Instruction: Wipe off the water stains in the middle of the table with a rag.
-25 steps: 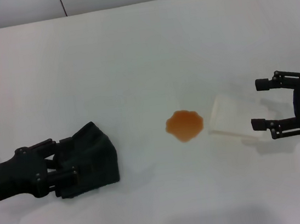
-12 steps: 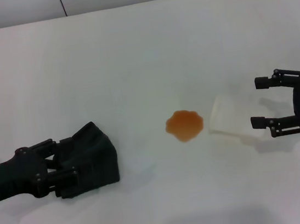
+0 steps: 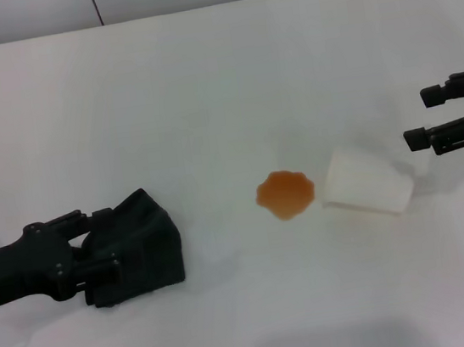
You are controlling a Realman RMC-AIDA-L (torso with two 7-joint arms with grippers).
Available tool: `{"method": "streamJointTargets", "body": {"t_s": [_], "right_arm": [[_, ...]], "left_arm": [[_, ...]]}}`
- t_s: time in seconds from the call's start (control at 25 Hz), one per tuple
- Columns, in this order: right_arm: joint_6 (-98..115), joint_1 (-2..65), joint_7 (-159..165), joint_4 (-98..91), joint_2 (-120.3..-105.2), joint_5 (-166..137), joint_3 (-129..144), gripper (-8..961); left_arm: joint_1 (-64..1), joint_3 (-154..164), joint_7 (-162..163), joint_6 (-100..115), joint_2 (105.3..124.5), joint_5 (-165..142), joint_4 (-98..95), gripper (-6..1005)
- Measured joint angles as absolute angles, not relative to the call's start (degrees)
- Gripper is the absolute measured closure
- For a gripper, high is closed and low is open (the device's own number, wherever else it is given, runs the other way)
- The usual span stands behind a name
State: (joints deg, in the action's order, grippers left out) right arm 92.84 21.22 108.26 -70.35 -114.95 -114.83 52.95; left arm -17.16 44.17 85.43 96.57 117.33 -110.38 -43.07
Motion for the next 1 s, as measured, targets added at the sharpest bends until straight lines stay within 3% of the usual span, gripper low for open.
{"method": "streamJointTargets", "body": {"t_s": [0.36,1.0], "right_arm": [[102.05,28.98,114.93,-77.04,-114.87,-123.38,57.33,83],[93.24,31.36,121.65,-74.89,-115.25,-129.3,67.94,83]], "left_arm": [[-17.31,43.96,85.5,96.41,117.11,-110.38,-43.14,165],[-18.17,44.13,85.5,96.32,117.46,-110.39,-42.82,170]]}}
